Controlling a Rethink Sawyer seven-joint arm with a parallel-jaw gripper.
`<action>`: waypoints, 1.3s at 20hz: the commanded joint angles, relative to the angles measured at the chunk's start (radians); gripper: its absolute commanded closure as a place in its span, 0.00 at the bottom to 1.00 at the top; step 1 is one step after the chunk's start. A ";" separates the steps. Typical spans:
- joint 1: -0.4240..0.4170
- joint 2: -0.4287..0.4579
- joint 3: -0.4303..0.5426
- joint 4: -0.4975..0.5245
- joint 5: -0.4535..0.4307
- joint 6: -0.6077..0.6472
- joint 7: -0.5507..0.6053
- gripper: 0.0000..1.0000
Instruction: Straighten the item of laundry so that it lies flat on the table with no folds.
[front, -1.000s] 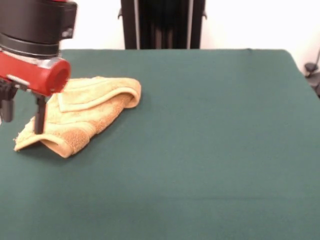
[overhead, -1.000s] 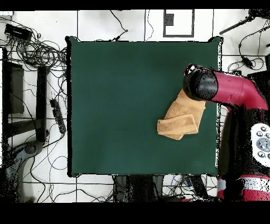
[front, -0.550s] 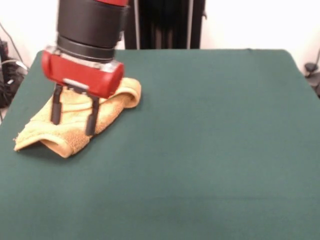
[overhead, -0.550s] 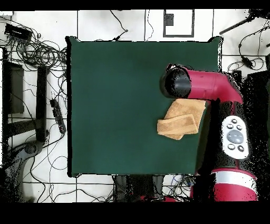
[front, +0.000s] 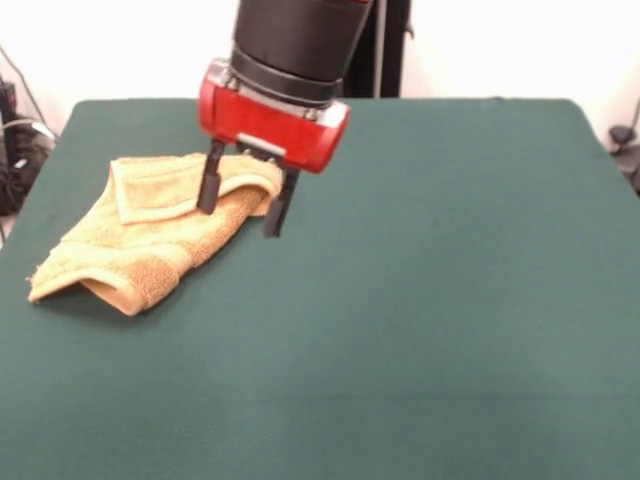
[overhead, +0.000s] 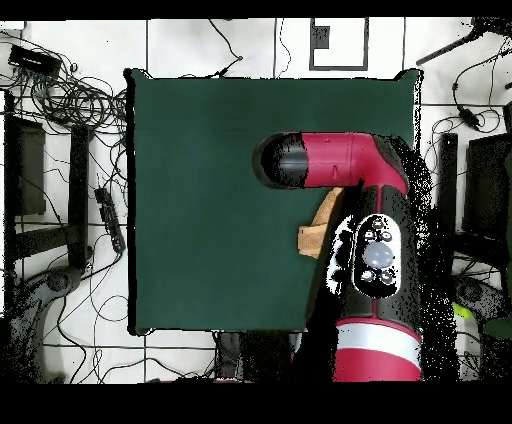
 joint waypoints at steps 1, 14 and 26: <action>0.064 0.085 -0.053 0.100 0.053 0.219 0.233 0.00; 0.143 0.208 -0.193 -0.070 0.042 0.574 0.237 0.00; 0.218 0.369 -0.300 -0.196 0.078 0.584 0.417 0.00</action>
